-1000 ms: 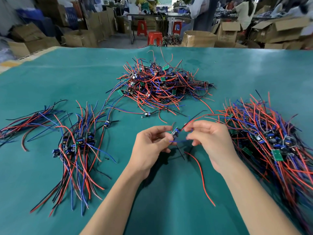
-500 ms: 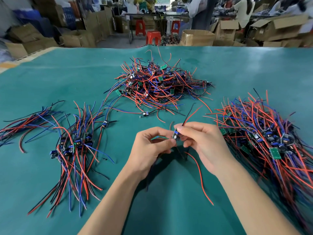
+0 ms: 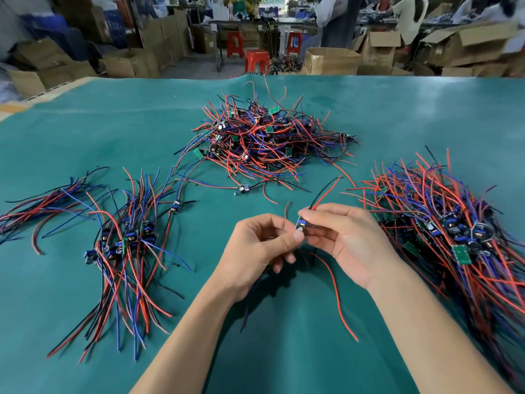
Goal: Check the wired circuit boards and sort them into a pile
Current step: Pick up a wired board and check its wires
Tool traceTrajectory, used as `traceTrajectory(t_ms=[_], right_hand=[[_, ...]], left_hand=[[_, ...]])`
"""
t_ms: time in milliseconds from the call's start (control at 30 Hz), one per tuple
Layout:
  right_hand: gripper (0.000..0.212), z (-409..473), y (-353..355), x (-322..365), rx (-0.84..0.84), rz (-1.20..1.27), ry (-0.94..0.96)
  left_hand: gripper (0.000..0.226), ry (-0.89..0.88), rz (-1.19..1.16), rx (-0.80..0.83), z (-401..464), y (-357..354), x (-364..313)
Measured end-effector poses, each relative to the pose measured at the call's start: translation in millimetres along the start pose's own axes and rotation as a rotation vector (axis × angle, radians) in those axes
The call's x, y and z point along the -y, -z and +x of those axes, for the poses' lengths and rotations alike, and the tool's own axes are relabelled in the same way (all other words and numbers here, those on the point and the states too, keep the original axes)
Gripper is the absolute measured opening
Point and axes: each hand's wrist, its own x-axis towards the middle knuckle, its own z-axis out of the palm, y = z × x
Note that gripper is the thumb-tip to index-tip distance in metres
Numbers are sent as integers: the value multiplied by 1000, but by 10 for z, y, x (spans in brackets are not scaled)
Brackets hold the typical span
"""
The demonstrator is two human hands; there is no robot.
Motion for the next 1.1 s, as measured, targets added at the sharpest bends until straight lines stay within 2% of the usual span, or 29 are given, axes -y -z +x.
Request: traceTrajectory(t_ms=[133,233,400,567,833,933,1033,1100], right_hand=[[17,18,5,-3,-81,42,-24],[6,33,23,-27,-119,-31,36],[15,40,3,-58,-122,-103,112],[17,101,20,-122,-207,-307,258],[23,271,371,-100,-543,-587,439],[9,286,454,-92,-617,-611,479],[12,261,478,-85,-655,-714,534],[11,257,517,-64,-696,-698,567]], left_hand=[[16,59,73,19,-8,-9,9],[15,69,108,38,-17,-12,2],[18,94,123,0,-15,-18,2],[22,112,126,-9,1,-19,-7],[22,116,137,47,-34,-57,-23],[22,117,184,76,-39,-66,-28],[23,115,209,104,-48,-79,-37],[23,114,209,111,-57,-85,-35]])
